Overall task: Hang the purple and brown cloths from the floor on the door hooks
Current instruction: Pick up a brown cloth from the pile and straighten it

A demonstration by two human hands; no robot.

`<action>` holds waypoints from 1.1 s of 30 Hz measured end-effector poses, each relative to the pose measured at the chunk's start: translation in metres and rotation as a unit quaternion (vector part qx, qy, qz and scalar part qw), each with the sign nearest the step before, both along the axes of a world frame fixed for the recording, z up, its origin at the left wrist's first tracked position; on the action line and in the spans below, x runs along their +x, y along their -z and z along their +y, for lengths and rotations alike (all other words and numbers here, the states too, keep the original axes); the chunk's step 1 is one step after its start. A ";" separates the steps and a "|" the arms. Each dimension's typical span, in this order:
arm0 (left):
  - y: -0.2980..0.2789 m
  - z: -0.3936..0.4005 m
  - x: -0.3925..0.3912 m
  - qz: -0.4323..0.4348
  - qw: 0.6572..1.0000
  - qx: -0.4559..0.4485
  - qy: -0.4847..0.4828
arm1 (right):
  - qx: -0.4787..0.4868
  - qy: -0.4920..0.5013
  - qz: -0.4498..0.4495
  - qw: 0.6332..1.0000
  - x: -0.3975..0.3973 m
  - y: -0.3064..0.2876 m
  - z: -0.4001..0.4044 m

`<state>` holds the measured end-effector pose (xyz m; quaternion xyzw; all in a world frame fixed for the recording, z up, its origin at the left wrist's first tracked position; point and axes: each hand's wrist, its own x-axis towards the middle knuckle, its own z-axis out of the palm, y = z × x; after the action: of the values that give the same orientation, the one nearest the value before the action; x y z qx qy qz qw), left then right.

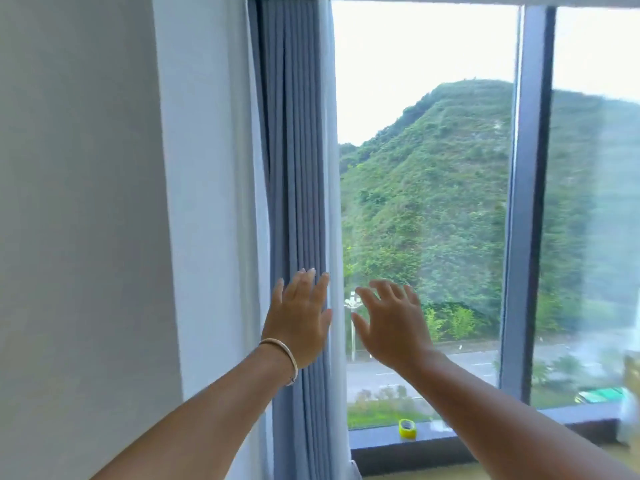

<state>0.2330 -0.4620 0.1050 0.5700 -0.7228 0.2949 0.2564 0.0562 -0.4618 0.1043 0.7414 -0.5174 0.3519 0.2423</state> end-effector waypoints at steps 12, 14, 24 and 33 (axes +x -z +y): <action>0.013 -0.025 -0.463 0.017 0.947 0.040 0.318 | 0.039 0.311 -0.005 0.950 -0.428 0.006 0.080; 0.017 -0.013 -0.531 0.017 0.935 0.042 0.353 | 0.043 0.348 -0.003 0.936 -0.489 0.008 0.105; 0.024 0.040 -0.780 0.003 0.874 0.049 0.483 | 0.038 0.506 0.001 0.862 -0.698 0.014 0.191; 0.040 0.020 -0.948 -0.011 0.842 0.053 0.536 | 0.069 0.574 -0.006 0.816 -0.836 0.030 0.199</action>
<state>-0.7147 -0.4416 0.0652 0.1026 -0.9329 0.0794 0.3359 -0.7799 -0.2631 0.0746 0.3229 -0.8735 0.1167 0.3452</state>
